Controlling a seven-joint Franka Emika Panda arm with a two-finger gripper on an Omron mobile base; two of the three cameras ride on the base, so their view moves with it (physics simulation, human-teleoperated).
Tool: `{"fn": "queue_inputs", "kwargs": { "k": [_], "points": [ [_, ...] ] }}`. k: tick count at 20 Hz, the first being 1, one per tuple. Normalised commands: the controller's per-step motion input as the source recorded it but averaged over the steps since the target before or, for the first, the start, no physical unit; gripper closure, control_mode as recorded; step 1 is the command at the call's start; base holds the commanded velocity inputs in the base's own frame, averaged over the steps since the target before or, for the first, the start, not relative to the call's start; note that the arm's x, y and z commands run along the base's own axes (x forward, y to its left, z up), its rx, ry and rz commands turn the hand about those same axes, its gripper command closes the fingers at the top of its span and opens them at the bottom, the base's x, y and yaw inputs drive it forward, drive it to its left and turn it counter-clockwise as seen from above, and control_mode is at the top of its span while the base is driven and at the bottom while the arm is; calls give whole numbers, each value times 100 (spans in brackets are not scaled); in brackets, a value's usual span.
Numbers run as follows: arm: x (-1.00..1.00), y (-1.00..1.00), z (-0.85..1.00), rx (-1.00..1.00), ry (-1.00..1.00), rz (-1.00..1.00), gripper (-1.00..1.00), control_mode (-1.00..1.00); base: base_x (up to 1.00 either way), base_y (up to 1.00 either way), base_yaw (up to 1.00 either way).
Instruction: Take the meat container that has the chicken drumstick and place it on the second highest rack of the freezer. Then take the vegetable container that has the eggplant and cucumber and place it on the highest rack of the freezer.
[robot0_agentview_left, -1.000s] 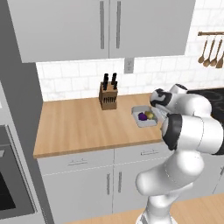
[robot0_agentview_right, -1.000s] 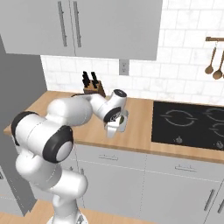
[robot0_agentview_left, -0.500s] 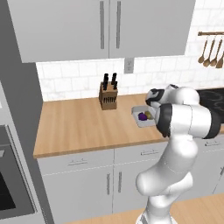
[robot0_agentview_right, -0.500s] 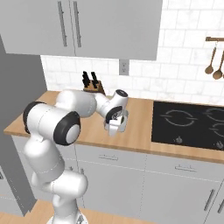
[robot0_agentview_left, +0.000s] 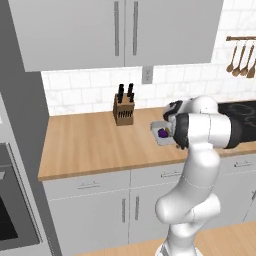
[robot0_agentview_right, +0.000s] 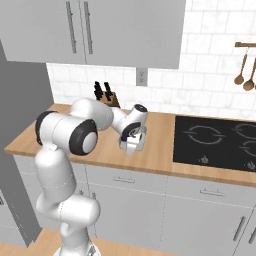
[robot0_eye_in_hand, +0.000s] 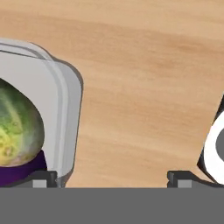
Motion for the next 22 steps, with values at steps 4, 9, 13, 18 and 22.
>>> {"fn": "queue_inputs", "kwargs": {
  "k": [4, 9, 13, 18, 22],
  "points": [
    [37, 0, -23, 0, 1, 0, -100, -100, 0, 0, 0],
    [40, 0, -21, 0, 1, 0, -100, -100, 0, 0, 0],
    [27, 0, -28, 0, 0, 0, -100, -100, 0, 0, 0],
    [1, 0, -45, 0, 0, 0, -100, -100, 0, 0, 0],
    [0, 0, -54, 0, 0, 0, -100, -100, 0, 0, 0]
  ]
}}
